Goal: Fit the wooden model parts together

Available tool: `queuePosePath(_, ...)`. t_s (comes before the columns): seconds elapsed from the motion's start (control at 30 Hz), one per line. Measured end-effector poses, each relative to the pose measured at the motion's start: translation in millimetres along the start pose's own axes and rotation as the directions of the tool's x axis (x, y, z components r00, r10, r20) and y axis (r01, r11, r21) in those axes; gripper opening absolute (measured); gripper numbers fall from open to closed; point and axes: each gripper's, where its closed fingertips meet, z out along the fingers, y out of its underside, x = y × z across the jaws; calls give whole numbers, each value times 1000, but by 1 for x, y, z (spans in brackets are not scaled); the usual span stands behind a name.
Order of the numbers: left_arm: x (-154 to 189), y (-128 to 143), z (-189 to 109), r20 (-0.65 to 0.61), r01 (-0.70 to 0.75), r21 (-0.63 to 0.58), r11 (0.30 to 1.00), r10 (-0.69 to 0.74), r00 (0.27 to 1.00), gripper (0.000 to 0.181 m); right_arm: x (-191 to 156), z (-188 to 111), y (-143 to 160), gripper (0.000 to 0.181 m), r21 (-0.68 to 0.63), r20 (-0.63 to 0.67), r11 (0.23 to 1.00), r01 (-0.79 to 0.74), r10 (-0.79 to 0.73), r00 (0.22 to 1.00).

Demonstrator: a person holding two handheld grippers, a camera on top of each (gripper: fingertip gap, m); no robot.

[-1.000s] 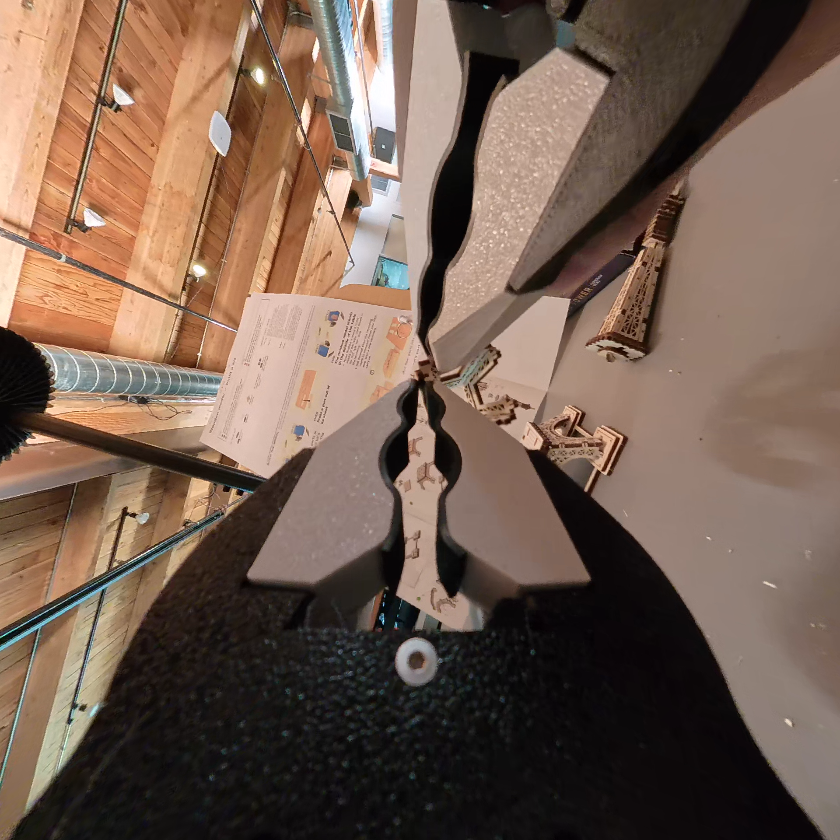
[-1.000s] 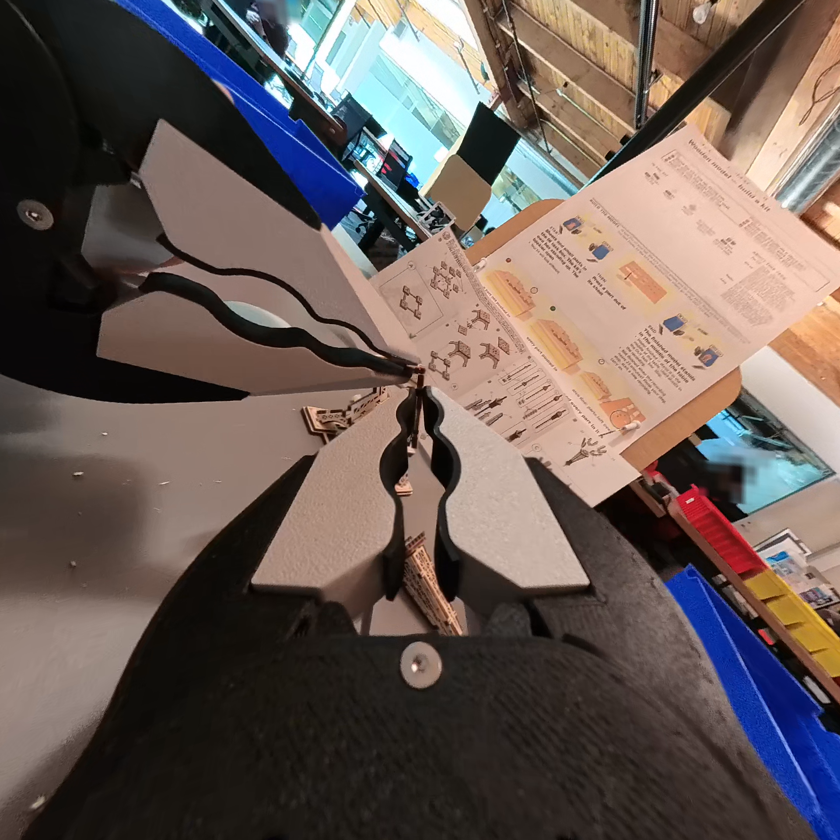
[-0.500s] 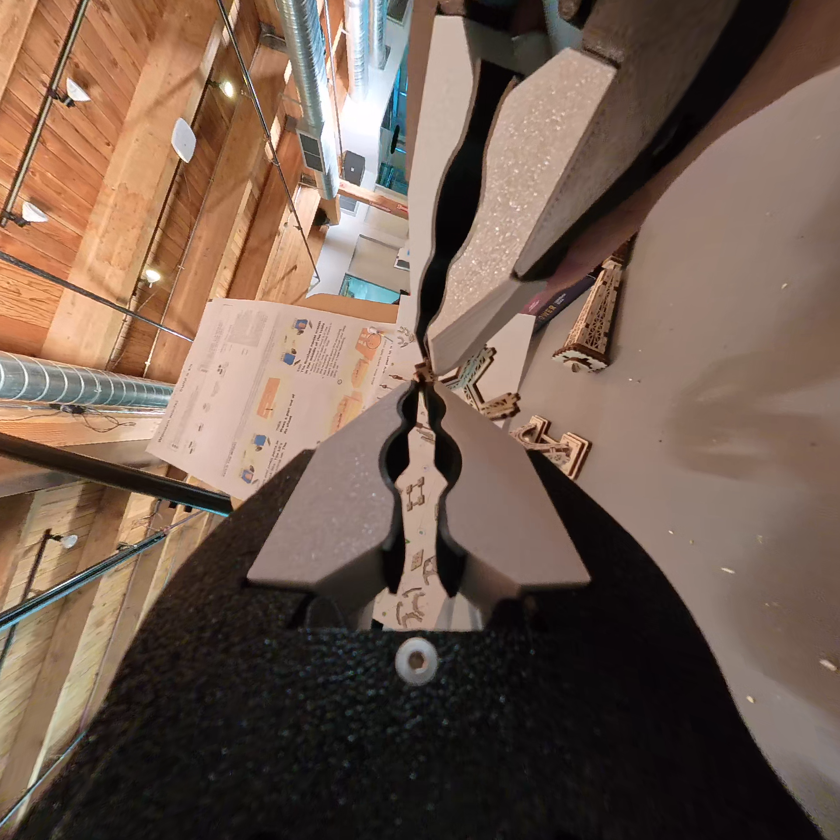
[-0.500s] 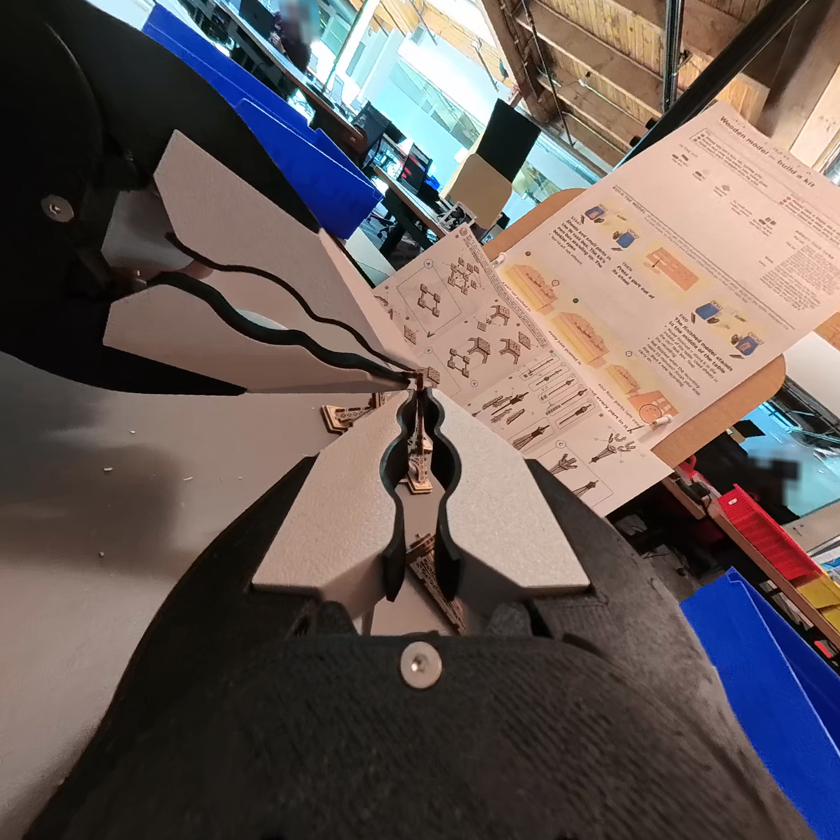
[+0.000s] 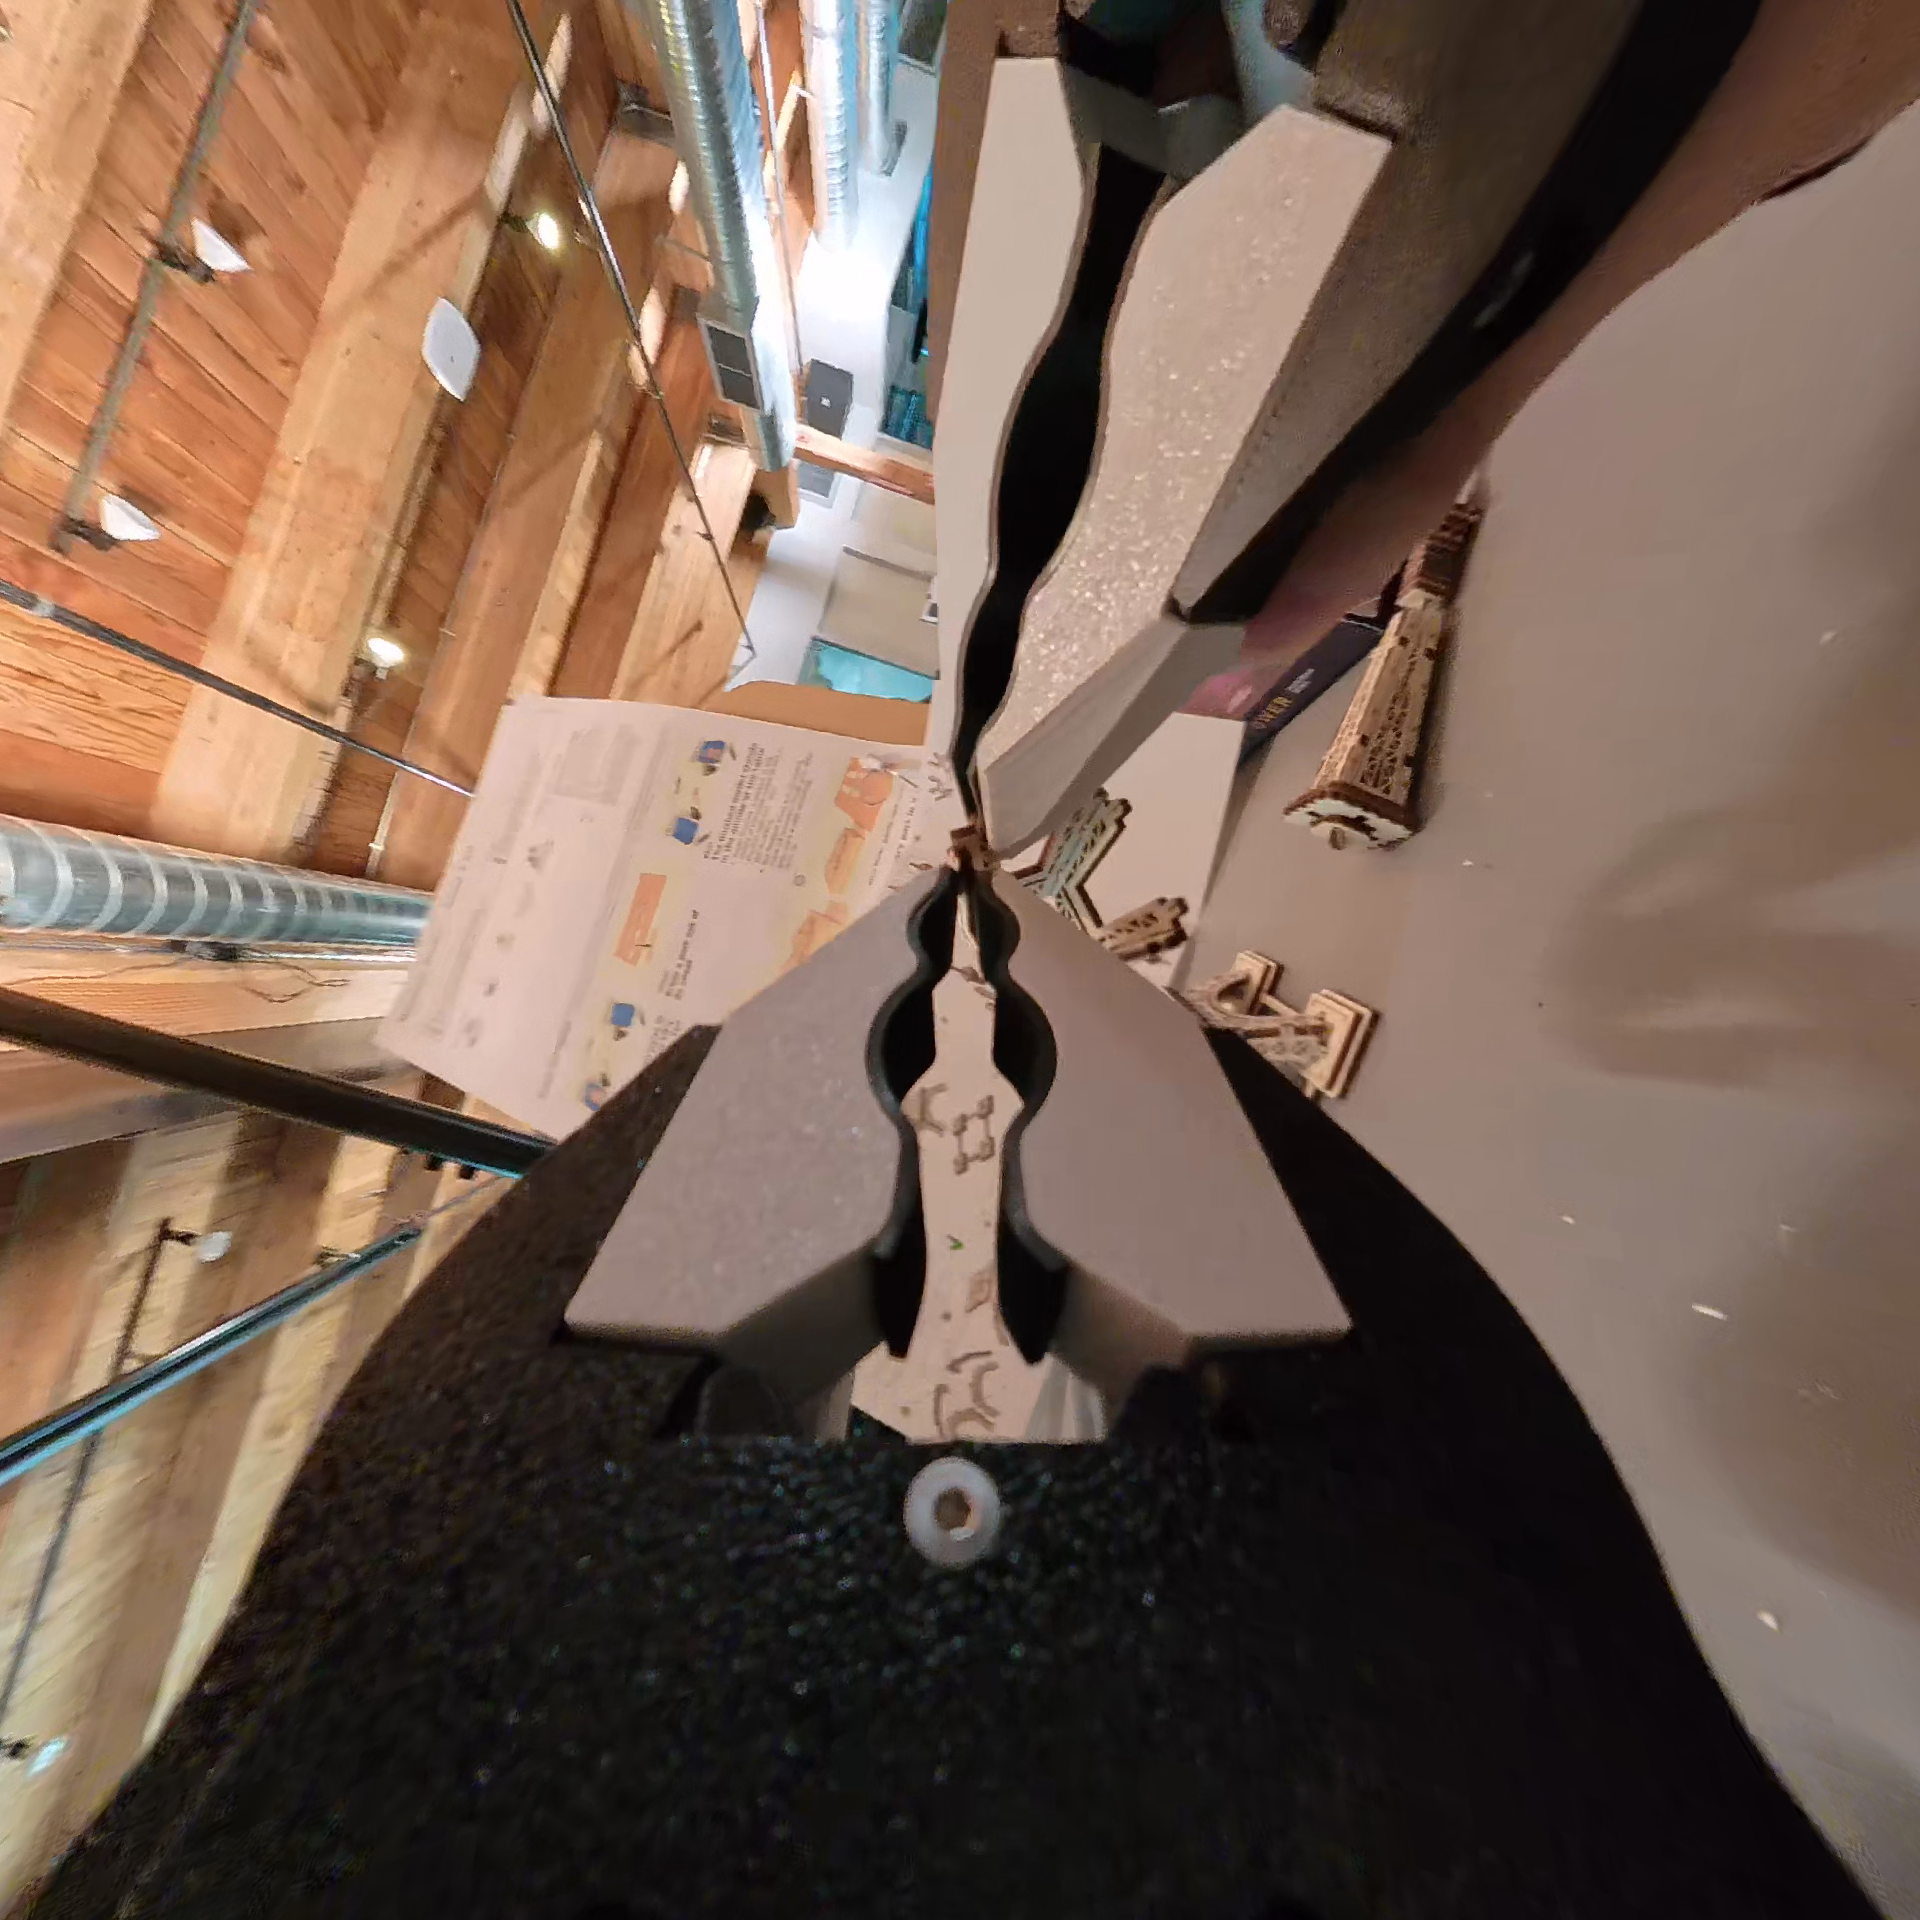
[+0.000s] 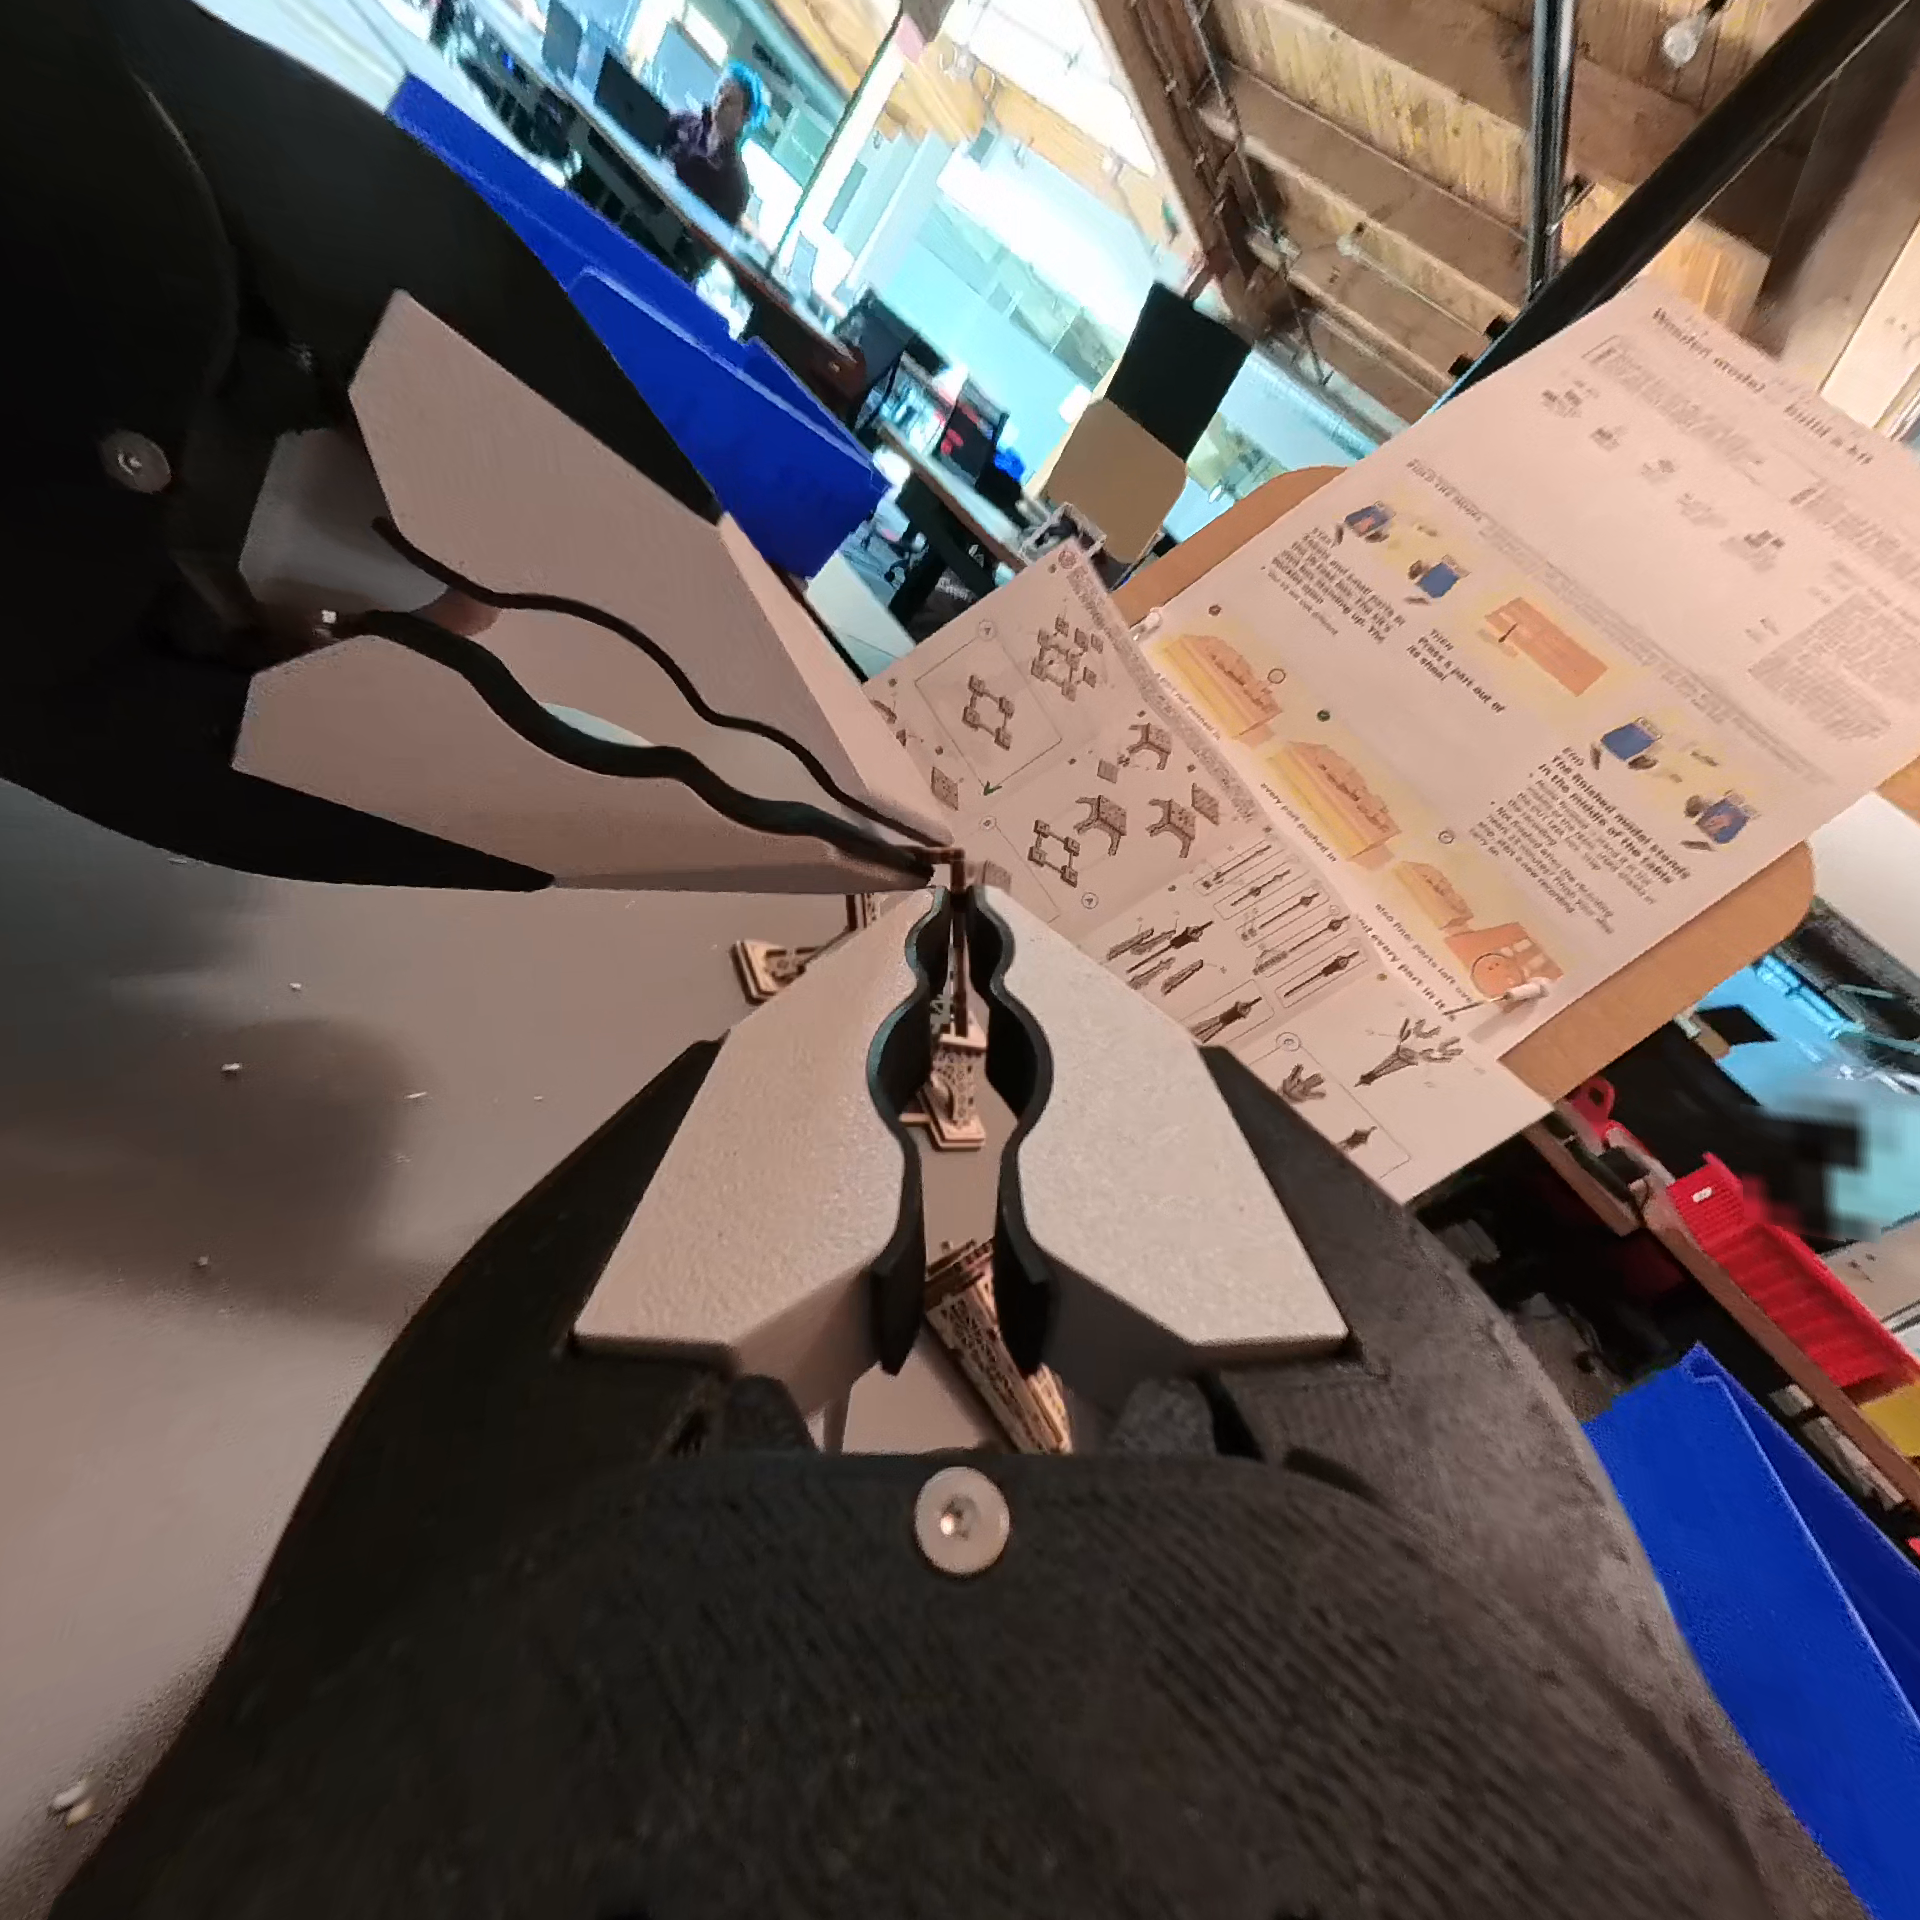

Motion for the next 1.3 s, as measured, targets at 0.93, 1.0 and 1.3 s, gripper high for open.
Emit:
queuePosePath(0.93,-17,-15,-10,59,-21,126,992,14,998,0,5,-6,-13,0,69,-109,971,231,-222,969)
queuePosePath(1.0,-18,-16,-11,63,-19,134,991,10,998,0,6,-7,-15,0,72,-116,965,252,-243,963)
queuePosePath(1.3,-18,-12,-10,29,61,152,986,-66,997,0,5,-5,-14,0,47,-112,961,271,-264,958)
